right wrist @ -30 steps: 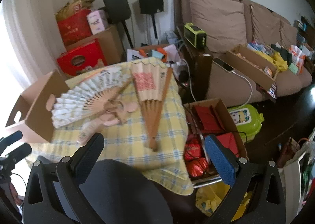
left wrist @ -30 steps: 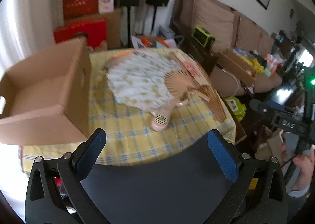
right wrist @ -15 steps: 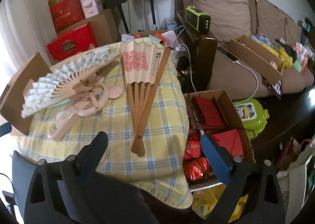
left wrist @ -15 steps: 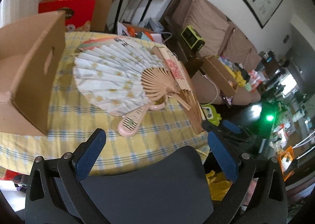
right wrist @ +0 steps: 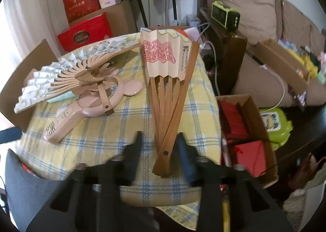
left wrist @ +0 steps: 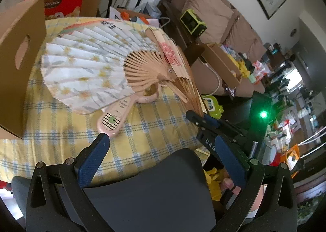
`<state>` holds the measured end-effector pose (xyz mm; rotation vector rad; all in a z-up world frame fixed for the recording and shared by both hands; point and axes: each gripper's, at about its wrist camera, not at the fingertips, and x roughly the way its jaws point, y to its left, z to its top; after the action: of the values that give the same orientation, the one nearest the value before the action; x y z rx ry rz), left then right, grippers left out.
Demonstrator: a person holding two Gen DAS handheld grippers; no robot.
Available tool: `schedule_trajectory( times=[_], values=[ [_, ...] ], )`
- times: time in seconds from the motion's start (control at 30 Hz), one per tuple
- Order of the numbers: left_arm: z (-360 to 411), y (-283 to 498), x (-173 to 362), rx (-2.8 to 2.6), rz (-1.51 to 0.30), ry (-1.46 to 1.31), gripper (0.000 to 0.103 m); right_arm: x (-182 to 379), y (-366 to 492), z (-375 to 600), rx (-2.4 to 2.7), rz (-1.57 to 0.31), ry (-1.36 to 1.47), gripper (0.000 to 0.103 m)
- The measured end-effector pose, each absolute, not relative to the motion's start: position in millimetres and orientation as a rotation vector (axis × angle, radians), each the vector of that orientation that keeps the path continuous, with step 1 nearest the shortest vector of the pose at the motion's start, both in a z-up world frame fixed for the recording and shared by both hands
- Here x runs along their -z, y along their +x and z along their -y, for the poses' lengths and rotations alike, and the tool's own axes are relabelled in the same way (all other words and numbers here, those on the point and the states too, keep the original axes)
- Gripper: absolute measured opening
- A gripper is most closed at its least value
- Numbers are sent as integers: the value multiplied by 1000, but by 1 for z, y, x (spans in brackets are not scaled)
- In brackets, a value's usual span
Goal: Organize objects
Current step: 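Reach the right gripper to the folded red-printed wooden fan and grasp it, then lift the wooden fan with the right gripper and lower it into the cardboard box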
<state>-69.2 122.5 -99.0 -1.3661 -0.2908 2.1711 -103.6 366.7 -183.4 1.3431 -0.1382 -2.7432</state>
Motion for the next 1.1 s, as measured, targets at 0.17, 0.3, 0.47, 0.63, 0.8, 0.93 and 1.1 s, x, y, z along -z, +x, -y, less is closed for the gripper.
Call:
schedule_trajectory(
  times=[0.17, 0.3, 0.47, 0.63, 0.8, 0.93, 1.1],
  values=[
    [-132, -70, 105, -2116, 305, -1393, 103, 181, -102, -376, 2700, 231, 1320, 18],
    [-141, -70, 110, -2031, 378, -1414, 103, 176, -99, -389, 2671, 347, 1314, 16],
    [-156, -67, 113, -1906, 519, -1418, 103, 162, -79, -410, 2616, 495, 1316, 15],
    [-185, -70, 124, -1907, 564, -1464, 103, 154, -54, -421, 2582, 561, 1327, 15],
    [-207, -74, 128, -1855, 604, -1505, 103, 144, -34, -423, 2560, 589, 1319, 15],
    [-219, -75, 131, -1845, 605, -1525, 103, 136, -26, -421, 2551, 599, 1309, 16],
    [-227, -77, 131, -1829, 621, -1531, 102, 127, -15, -417, 2532, 637, 1278, 16]
  ],
)
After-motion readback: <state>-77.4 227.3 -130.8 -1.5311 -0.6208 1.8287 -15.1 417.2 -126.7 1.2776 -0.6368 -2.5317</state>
